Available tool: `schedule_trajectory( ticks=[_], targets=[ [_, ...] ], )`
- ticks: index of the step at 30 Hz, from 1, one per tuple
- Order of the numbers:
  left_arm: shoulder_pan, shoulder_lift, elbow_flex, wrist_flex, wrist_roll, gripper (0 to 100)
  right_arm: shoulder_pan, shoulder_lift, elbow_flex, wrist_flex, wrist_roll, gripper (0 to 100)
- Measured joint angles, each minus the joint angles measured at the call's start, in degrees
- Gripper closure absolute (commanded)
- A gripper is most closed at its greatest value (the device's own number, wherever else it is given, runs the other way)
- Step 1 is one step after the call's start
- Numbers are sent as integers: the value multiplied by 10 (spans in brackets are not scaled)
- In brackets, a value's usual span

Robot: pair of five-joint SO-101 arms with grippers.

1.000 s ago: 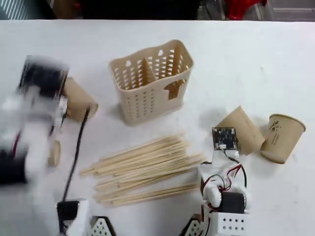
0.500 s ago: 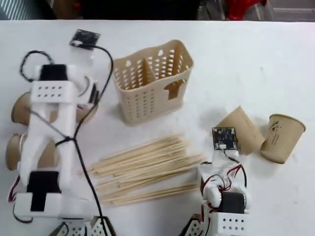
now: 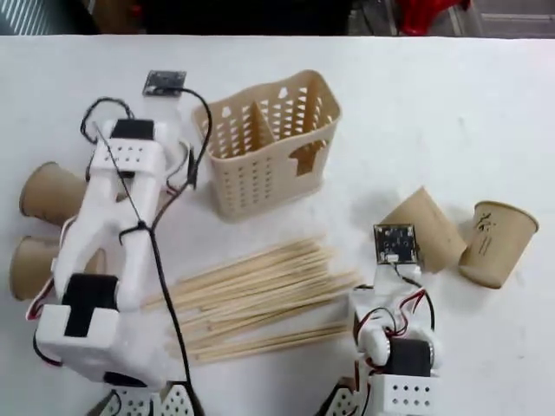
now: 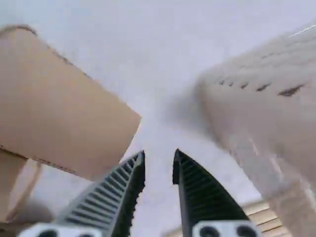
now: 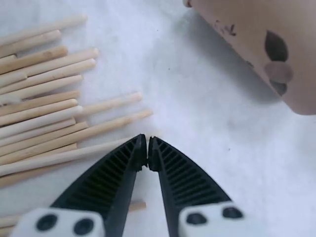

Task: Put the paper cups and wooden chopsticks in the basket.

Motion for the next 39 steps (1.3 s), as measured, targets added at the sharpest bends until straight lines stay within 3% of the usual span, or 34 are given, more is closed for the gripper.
schedule_trajectory(
  ticks=[8, 12, 16, 25, 29, 35, 39],
  targets=[
    [19, -181, 172, -38, -4, 888, 0, 0, 0, 0, 0, 981],
    [19, -248, 259, -107, -8, 888, 0, 0, 0, 0, 0, 981],
    [19, -258, 300, -164, -8, 888, 0, 0, 0, 0, 0, 981],
    [19, -263, 326, -213, -8, 888, 0, 0, 0, 0, 8, 981],
    [17, -263, 351, -264, -8, 888, 16, 0, -18, 5, 109, 981],
    [8, -263, 353, -280, -8, 888, 120, 0, -113, 5, 389, 981],
    [9, -263, 353, -281, -8, 888, 176, -2, -201, 5, 443, 971]
  ],
)
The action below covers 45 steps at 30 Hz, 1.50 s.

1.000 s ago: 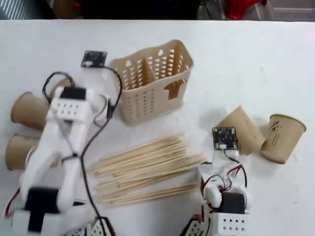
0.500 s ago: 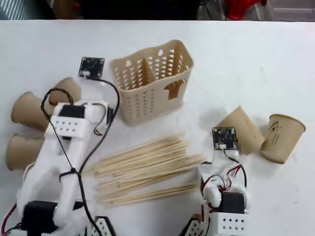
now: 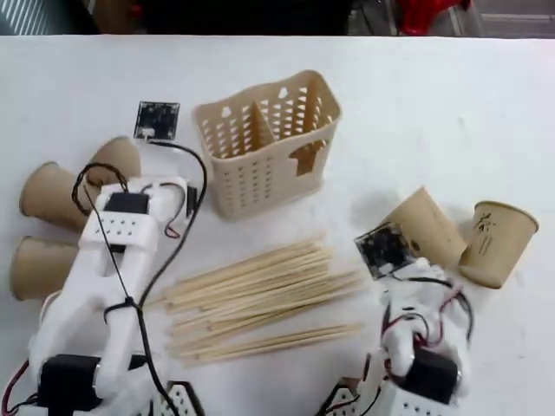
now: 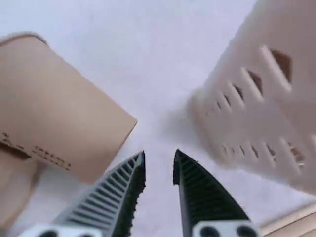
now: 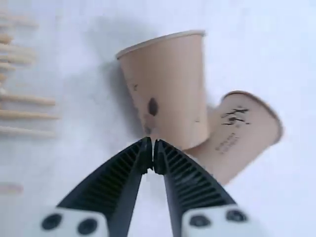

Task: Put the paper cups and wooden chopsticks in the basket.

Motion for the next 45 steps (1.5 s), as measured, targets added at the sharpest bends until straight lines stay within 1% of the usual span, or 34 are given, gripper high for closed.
schedule_trajectory(
  ticks=[3, 5, 8, 10, 13, 17, 20, 23, 26, 32, 35, 38, 41, 45],
  targets=[
    [0, 0, 0, -1, 0, 888, 44, -3, -56, 0, 8, 895],
    [0, 0, 0, -1, 0, 888, 69, 21, -75, -10, 8, 843],
    [0, 0, 0, -1, 0, 888, 91, 101, -86, -70, 10, 818],
    [0, 0, 0, -1, 0, 888, 105, 185, -105, -121, 19, 817],
    [0, 0, 0, -1, 0, 889, 113, 335, -165, -170, 67, 817],
    [0, 0, 0, -1, 0, 889, 113, 550, -292, -182, 151, 815],
    [0, 0, 0, -1, 0, 889, 134, 712, -407, -182, 173, 815],
    [0, 0, 0, -1, 0, 890, 150, 868, -541, -142, 221, 815],
    [0, 0, 0, -1, 0, 890, 165, 1009, -680, -62, 287, 815],
    [0, 0, 0, -1, 0, 890, 171, 1240, -972, 120, 375, 815],
    [0, 0, 0, -1, 0, 890, 173, 1339, -1108, 196, 389, 815],
    [0, 0, 0, -1, 0, 890, 173, 1428, -1228, 244, 392, 817],
    [0, 0, 0, -1, 0, 890, 174, 1497, -1312, 254, 394, 818],
    [0, 0, 0, -1, 0, 890, 189, 1545, -1369, 254, 395, 823]
  ],
)
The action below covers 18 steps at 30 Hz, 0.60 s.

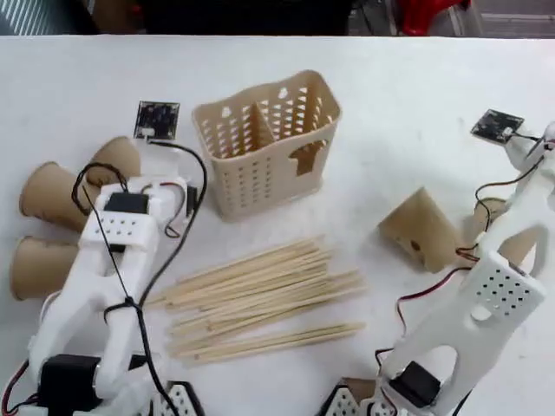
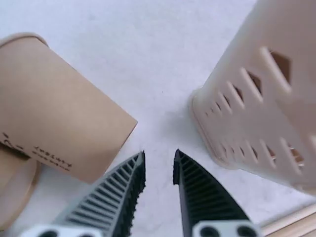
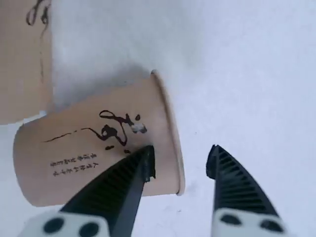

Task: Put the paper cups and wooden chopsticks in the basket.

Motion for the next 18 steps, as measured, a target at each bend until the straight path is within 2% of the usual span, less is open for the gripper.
schedule_trajectory(
  ticks=[5, 9, 14, 18],
  targets=[
    [0, 0, 0, 0, 0, 890, 8, 9, -20, -1, 0, 985],
    [0, 0, 0, 0, 0, 890, 18, -9, -20, -1, -7, 965],
    [0, 0, 0, 0, 0, 890, 23, -85, -18, -1, -116, 977],
    [0, 0, 0, 0, 0, 890, 25, -204, -18, 2, -207, 980]
  ],
)
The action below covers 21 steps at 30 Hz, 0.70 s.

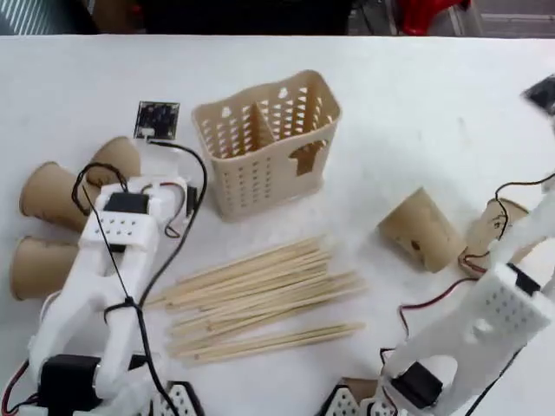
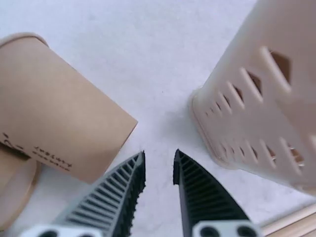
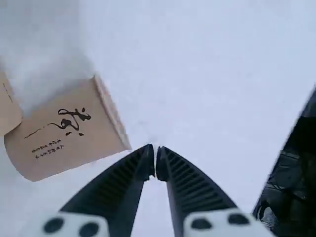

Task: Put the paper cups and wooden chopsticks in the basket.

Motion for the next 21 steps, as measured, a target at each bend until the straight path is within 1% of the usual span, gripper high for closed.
schedule_trajectory(
  ticks=[2, 4, 7, 9, 13, 15, 18, 21],
  targets=[
    [0, 0, 0, 0, 0, 890, 2, -72, 2, 1, -31, 980],
    [0, 0, 0, 0, 0, 890, 3, -149, 23, 1, -40, 980],
    [0, 0, 0, 0, 0, 890, 1, -270, 112, 1, -41, 980],
    [0, 0, 0, 0, 0, 890, -1, -356, 214, 1, -41, 980],
    [0, 0, 0, 0, 0, 890, -38, -549, 477, -10, -41, 980],
    [0, 0, 0, 0, 0, 890, -59, -651, 620, -43, -40, 980],
    [0, 0, 0, 0, 0, 890, -62, -775, 825, -122, -63, 980],
    [0, 0, 0, 0, 0, 890, -50, -814, 967, -181, -71, 938]
  ],
)
